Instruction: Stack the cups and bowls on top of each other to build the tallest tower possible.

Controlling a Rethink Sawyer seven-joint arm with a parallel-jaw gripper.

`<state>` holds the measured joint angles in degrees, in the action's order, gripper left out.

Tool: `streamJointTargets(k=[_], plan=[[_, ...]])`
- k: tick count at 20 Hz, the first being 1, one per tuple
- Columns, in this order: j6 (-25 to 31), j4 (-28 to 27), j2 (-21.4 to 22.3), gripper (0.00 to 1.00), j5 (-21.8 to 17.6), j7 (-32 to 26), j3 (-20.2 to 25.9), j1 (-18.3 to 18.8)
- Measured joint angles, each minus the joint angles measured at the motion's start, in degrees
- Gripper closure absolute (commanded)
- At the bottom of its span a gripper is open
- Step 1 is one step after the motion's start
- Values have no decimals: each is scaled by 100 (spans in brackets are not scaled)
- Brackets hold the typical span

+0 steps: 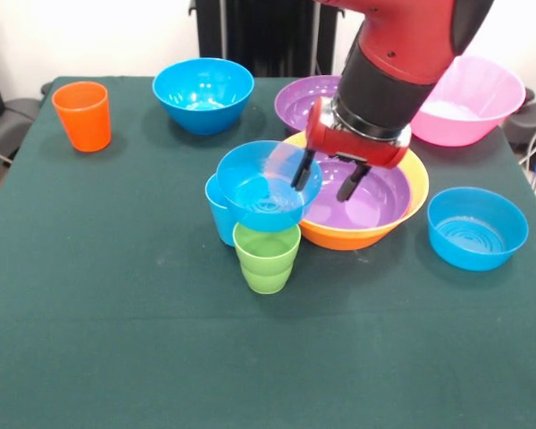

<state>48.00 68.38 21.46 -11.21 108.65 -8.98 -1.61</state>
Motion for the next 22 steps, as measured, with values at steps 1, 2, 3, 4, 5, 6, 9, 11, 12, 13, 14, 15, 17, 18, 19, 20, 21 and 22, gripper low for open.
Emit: streamJointTargets(k=[1,2,3,4,5,6,9,11,12,13,14,15,17,18,19,20,21,22], plan=[[10,0,16,0,0,0,0,-5],[29,0,45,0,1,0,-1,-14],[51,-2,70,0,0,0,-2,-25],[92,-12,99,0,0,0,-4,-41],[138,-23,124,0,0,0,-5,-57],[166,-30,137,0,0,0,-5,-66],[396,-95,204,0,0,0,-21,-125],[542,-147,229,0,0,0,-40,-172],[578,-160,237,0,0,0,-45,-186],[636,-176,255,0,0,0,-49,-208],[681,-185,272,0,-1,0,-49,-225],[736,-194,296,0,-1,0,-51,-246],[833,-216,341,0,-1,0,-56,-284],[901,-246,368,0,-1,0,-59,-310],[946,-273,388,0,-1,0,-58,-326],[965,-287,400,0,-2,0,-58,-333],[983,-300,412,0,-4,0,-58,-338],[1024,-346,452,0,-4,0,-58,-347]])
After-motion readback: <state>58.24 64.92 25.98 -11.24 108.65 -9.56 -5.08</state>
